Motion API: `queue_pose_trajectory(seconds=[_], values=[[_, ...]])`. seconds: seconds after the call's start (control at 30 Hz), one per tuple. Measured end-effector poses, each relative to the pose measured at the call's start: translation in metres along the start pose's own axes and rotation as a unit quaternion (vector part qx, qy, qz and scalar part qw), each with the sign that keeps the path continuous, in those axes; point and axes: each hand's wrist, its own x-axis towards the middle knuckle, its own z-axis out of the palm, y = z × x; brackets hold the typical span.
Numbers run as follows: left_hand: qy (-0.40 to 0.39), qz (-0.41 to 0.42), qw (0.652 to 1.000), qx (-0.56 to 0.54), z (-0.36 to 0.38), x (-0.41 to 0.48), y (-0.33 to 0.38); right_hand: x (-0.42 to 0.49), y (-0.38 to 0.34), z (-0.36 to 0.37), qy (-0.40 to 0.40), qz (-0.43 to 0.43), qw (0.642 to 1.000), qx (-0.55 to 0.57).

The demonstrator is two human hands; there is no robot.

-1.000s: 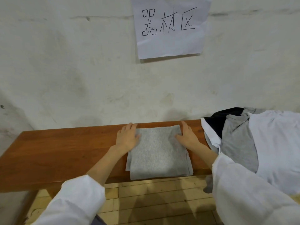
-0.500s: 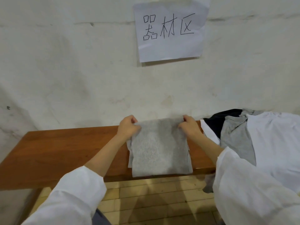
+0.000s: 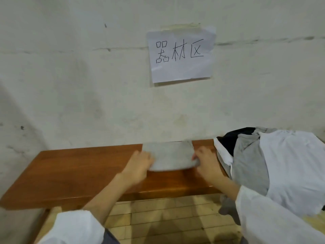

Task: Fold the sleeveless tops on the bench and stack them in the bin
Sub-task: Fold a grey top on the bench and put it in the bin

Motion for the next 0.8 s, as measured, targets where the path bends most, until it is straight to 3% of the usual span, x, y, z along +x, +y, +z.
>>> queue_pose_trajectory(seconds=[0.1,0.23,0.33,0.43,0.53,0.63,0.8], values=[[-0.143,0.034,0.989,0.006,0.043,-0.03,0.013,-0.032,0.008,0.034,-0.105,-0.02,0.994,-0.02],[-0.171,-0.004,0.973,-0.153,0.036,-0.024,0.005,-0.026,0.015,0.029,-0.106,-0.007,0.994,0.037],[-0.089,-0.11,0.961,-0.238,0.038,-0.004,-0.011,-0.001,0.017,0.027,-0.045,0.087,0.985,0.141],[0.006,-0.226,0.948,-0.226,0.056,0.026,-0.03,0.033,0.016,0.037,-0.02,0.148,0.969,0.197],[-0.013,-0.319,0.908,-0.271,0.071,0.055,-0.043,0.059,0.01,0.049,0.008,0.169,0.964,0.203],[-0.021,-0.36,0.878,-0.315,0.085,0.07,-0.047,0.071,0.009,0.062,0.033,0.191,0.959,0.205],[0.068,-0.367,0.848,-0.376,0.093,0.069,-0.043,0.062,0.006,0.075,0.108,0.178,0.948,0.243]])
